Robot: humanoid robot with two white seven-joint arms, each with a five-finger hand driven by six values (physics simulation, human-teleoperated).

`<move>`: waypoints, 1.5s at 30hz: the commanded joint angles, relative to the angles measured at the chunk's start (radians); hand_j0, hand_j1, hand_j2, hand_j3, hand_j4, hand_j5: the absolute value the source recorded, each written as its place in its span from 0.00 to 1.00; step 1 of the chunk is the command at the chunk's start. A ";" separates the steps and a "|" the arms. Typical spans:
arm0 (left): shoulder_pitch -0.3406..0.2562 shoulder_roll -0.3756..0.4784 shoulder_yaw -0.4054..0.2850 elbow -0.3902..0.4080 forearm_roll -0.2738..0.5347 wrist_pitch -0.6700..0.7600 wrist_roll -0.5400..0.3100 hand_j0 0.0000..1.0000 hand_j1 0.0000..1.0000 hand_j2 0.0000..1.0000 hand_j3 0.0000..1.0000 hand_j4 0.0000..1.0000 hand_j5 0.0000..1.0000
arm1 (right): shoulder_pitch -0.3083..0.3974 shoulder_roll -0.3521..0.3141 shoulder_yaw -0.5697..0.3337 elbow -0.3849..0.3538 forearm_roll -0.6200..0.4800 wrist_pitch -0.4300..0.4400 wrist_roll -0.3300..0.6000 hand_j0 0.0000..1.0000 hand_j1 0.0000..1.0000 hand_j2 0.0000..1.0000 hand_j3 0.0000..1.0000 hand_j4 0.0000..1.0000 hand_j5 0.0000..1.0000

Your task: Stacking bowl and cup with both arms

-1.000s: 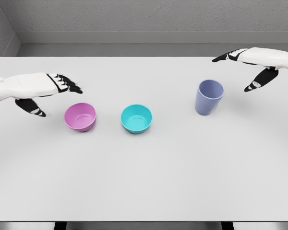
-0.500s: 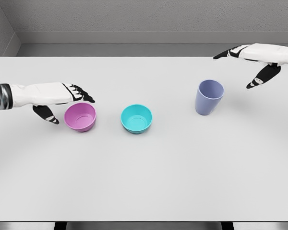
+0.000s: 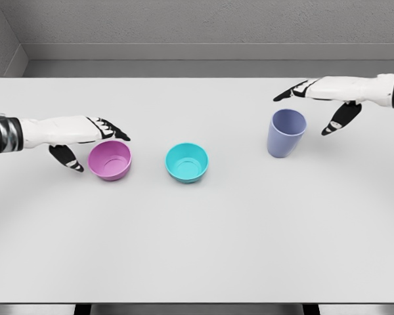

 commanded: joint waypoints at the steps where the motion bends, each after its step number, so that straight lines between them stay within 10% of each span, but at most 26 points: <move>1: 0.000 -0.012 -0.001 0.002 0.006 0.003 0.000 1.00 1.00 1.00 1.00 1.00 1.00 | 0.000 0.008 0.003 0.000 -0.006 0.003 0.000 1.00 1.00 1.00 1.00 1.00 1.00; 45: 0.021 -0.035 -0.007 0.000 -0.023 0.003 0.000 1.00 1.00 1.00 1.00 1.00 1.00 | -0.012 0.097 0.078 0.069 -0.002 0.003 0.000 1.00 1.00 1.00 1.00 1.00 1.00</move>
